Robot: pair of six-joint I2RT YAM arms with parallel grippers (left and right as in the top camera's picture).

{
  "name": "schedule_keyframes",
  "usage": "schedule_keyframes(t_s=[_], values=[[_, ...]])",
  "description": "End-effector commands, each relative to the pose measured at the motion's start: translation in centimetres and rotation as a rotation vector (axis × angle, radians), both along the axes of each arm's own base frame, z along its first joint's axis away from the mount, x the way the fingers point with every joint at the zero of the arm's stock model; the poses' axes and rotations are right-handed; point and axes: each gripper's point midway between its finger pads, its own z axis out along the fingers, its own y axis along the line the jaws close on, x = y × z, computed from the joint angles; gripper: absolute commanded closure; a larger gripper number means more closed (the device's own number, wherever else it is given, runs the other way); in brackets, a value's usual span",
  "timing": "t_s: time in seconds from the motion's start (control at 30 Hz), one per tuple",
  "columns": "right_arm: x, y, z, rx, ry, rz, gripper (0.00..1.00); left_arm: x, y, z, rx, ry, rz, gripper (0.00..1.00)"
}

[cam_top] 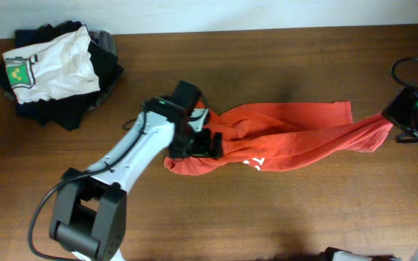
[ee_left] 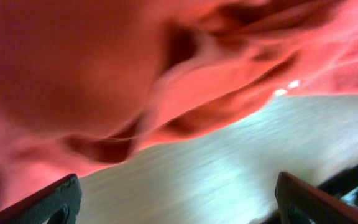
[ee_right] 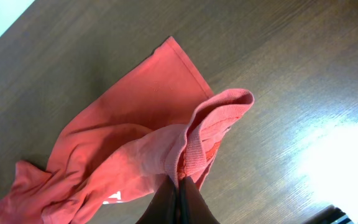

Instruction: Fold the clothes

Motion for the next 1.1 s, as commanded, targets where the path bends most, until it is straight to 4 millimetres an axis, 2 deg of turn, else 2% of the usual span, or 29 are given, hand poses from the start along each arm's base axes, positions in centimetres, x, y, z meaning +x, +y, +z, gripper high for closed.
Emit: schedule_keyframes(t_s=[0.0,0.13,0.2,0.37,0.47,0.53,0.6,0.73,1.03,1.07], values=[[0.2,0.3,-0.1,0.016,-0.003,0.012,0.96,0.2,-2.9,0.1,-0.051,0.006,0.085,0.01],[0.2,0.3,-0.2,0.016,-0.002,0.012,0.96,1.8,-1.5,-0.8,0.037,0.06,0.452,0.01],[0.2,0.3,-0.2,0.016,-0.002,0.012,0.96,1.8,-0.5,-1.7,0.102,0.081,0.592,0.01],[0.3,0.3,-0.1,0.019,-0.007,0.014,0.96,-0.2,-1.3,-3.7,0.146,0.198,0.775,0.01],[0.5,0.7,-0.1,0.036,-0.017,0.024,0.96,-0.4,-2.2,-4.4,0.15,0.216,0.879,0.01],[0.5,0.7,-0.1,0.035,-0.016,0.025,0.96,0.8,-3.4,-5.0,0.106,0.196,0.9,0.01],[0.5,0.7,-0.1,0.03,-0.015,0.035,0.96,1.5,-3.6,-5.3,0.088,0.18,0.905,0.01],[0.4,0.7,-0.1,0.029,-0.014,0.038,0.96,3.0,-2.1,-5.9,0.11,0.128,0.951,0.01],[0.5,0.7,-0.1,0.029,-0.015,0.038,0.96,3.8,0.5,-6.1,0.121,0.177,1.004,0.01],[0.5,0.7,-0.1,0.029,-0.015,0.038,0.96,3.9,0.4,-6.0,0.114,0.186,1.004,0.04]])
